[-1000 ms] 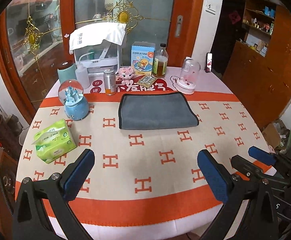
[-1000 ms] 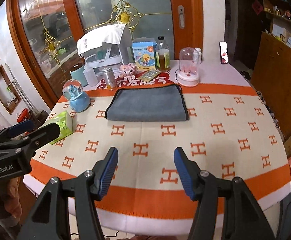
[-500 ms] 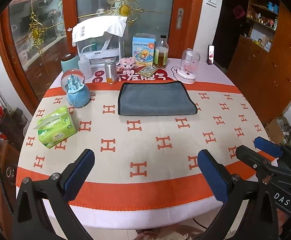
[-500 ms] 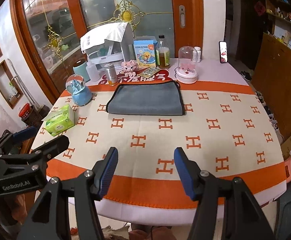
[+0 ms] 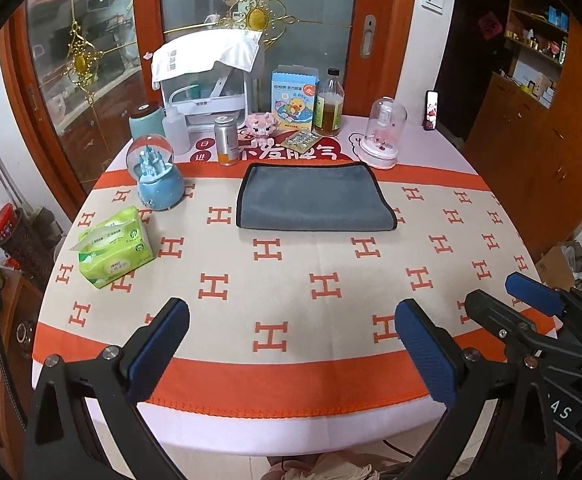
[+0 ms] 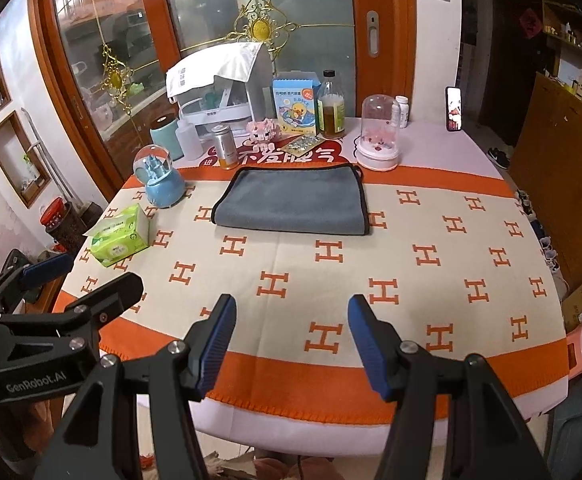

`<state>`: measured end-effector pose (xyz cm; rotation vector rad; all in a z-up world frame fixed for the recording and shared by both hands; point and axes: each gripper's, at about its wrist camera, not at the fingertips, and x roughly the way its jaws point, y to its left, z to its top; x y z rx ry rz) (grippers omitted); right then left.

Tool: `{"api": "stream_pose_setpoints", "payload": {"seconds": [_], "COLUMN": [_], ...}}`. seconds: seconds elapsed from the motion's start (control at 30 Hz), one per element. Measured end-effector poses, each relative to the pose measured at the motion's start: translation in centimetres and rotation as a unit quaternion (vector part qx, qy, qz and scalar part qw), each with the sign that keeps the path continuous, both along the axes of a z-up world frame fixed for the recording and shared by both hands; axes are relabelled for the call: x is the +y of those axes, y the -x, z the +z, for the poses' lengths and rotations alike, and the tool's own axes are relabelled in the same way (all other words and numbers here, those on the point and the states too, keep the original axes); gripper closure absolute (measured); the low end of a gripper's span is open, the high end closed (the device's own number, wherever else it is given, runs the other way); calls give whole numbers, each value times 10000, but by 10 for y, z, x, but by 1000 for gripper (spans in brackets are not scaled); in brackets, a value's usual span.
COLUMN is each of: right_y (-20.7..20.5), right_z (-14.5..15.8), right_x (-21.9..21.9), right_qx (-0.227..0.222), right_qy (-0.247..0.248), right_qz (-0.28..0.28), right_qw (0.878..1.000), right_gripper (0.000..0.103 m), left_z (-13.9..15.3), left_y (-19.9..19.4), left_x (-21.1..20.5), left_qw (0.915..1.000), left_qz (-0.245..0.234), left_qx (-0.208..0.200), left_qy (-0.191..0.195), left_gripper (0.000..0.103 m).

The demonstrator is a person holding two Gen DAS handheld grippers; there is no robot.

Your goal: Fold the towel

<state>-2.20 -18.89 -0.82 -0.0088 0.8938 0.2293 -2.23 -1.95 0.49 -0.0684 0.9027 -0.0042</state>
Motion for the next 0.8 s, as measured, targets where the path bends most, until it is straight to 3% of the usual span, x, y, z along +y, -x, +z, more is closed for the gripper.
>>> {"api": "stream_pose_setpoints", "payload": {"seconds": [0.8], "right_y": [-1], "right_z": [3], "right_x": [-3], "right_qx": [-50], "right_qy": [-26], "right_qz": [44], "right_qw": [10000], "right_gripper": [45], "left_z": [-7], "left_y": [-3], "left_x": [0], "left_qw": [9998], "left_qz": [-101], "left_qx": [139], "left_qy": [142], "left_gripper": [1]}}
